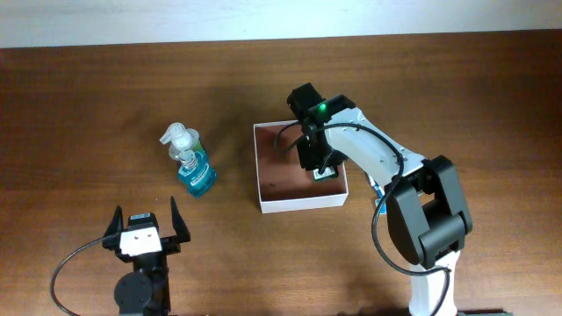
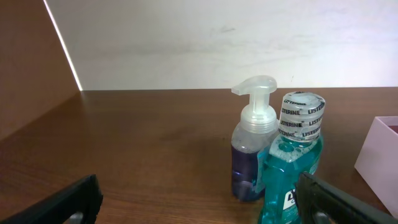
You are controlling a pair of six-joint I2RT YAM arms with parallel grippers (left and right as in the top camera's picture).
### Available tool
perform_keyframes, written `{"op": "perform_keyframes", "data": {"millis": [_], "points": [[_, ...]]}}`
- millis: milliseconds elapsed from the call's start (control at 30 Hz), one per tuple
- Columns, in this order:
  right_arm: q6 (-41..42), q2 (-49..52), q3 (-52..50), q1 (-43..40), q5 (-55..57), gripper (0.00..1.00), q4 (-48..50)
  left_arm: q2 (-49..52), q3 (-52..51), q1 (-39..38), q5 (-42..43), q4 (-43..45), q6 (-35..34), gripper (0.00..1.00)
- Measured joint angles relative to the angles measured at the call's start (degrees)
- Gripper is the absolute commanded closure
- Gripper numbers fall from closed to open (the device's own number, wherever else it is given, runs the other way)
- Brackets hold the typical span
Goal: Pack container
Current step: 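Lower the soap bar into the box and open the right gripper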
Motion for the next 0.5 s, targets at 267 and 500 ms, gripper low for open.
{"op": "perform_keyframes", "data": {"millis": [267,500], "points": [[0.0,0.0,8.3,0.0,0.0,0.62,-6.6,0.0,0.0,0.0,0.0,0.0,0.0,0.01],[-0.2,0.1,24.3,-0.3,0.1,0.62,-18.1,0.0,0.0,0.0,0.0,0.0,0.0,0.01]]}}
